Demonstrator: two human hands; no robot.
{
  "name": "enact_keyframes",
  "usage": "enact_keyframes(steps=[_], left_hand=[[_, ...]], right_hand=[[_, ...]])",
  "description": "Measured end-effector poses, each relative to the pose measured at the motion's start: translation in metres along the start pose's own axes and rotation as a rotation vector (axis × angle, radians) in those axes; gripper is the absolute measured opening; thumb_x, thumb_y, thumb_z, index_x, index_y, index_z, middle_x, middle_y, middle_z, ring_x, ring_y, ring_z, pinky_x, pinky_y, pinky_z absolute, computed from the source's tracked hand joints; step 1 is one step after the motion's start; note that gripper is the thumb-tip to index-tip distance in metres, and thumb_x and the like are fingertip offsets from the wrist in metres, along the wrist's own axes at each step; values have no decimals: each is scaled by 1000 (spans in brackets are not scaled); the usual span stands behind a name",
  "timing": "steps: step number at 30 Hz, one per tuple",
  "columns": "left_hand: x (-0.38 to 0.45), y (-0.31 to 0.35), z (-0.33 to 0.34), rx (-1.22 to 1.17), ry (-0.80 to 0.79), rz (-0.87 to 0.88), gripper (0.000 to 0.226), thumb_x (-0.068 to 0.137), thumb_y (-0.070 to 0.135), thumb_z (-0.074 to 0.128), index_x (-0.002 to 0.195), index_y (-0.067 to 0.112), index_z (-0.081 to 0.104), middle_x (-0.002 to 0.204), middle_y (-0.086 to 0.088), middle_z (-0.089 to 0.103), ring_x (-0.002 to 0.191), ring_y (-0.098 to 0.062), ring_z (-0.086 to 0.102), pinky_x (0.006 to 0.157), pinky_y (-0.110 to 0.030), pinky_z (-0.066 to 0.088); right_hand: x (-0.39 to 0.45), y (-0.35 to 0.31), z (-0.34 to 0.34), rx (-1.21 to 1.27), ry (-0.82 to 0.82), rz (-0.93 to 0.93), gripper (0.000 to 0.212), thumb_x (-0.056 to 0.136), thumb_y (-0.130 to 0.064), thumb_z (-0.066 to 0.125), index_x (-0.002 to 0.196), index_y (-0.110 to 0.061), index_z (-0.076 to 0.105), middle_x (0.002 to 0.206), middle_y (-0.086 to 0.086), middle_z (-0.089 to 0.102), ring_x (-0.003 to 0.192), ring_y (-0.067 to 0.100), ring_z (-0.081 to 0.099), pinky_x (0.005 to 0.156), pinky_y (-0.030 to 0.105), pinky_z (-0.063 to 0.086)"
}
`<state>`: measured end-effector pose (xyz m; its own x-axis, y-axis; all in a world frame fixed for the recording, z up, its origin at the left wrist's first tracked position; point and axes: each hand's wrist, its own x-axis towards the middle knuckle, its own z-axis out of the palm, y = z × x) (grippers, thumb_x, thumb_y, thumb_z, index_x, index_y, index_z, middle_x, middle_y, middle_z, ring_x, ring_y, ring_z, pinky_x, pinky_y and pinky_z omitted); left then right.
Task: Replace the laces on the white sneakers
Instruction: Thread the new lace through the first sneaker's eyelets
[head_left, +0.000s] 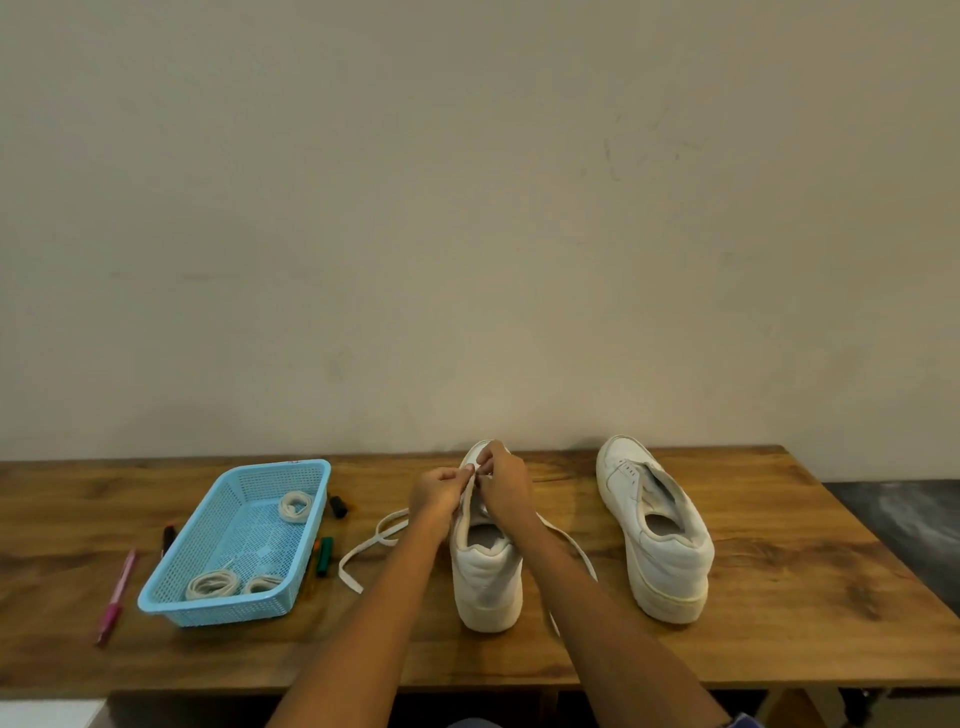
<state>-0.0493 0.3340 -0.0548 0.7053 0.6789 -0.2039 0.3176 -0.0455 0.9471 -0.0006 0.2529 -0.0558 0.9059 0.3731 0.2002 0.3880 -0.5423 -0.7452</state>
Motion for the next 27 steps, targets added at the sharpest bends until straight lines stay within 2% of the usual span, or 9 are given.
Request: enact_keyframes(steps=[2,6,8,10,13,16,20,23,27], left_hand=[[6,3,5,-34,-4,-9,12,86,21,67,85,11,74,82,-8,71,80,-27,68,81,-42,57],[5,6,16,-35,108,5,15,91,15,60,94,6,71,85,-5,67,73,-19,61,66,-29,51],[9,8,15,-273,174,-60,20,95,14,53,100,1,67,94,-10,68,77,-19,62,68,-28,51],[15,14,12,-681,157,-115,21,98,11,47,108,-4,58,105,-14,65,84,-20,63,72,-30,53],[17,22,6,-959,131,-120,18,100,9,43,111,-3,51,95,-14,61,81,-23,61,69,-28,54],[16,15,10,-715,162,-60,11,100,12,43,97,3,49,69,-6,53,56,-16,49,49,-24,47],[18,1,3,-4,141,195,7,96,8,46,90,6,50,76,-2,56,79,-25,54,68,-28,38],[14,-2,-8,568,50,326,17,97,23,49,87,10,51,83,-5,56,77,-18,49,66,-26,33],[10,1,-22,753,-71,271,37,97,35,48,64,18,49,65,2,49,61,-12,43,54,-22,29]], right_hand=[[1,0,-2,-18,-19,-2,14,86,1,52,92,-12,55,90,5,63,78,16,56,69,29,50],[2,4,-8,-9,24,40,9,86,-3,57,91,-10,61,92,5,65,86,20,59,73,28,52],[0,10,-15,-4,97,52,4,85,-8,60,84,-12,60,84,3,62,82,17,57,67,25,47],[-6,19,-21,-5,88,71,13,86,-19,60,76,-15,53,71,-4,53,69,11,50,59,20,38],[-18,34,-21,165,4,177,33,86,-38,62,66,-17,47,62,-5,47,58,8,42,57,22,35],[-23,32,-22,256,-28,206,38,81,-49,65,70,-17,48,66,-5,50,62,8,45,57,20,36],[-22,25,-24,188,-131,220,38,72,-51,70,81,-19,51,80,-4,58,74,11,54,62,23,43],[-23,24,-26,131,-181,251,33,71,-41,70,86,-17,53,81,-3,57,77,13,54,61,24,42],[-27,22,-22,108,-110,268,41,70,-41,69,96,-13,55,84,-1,57,80,15,55,60,24,41]])
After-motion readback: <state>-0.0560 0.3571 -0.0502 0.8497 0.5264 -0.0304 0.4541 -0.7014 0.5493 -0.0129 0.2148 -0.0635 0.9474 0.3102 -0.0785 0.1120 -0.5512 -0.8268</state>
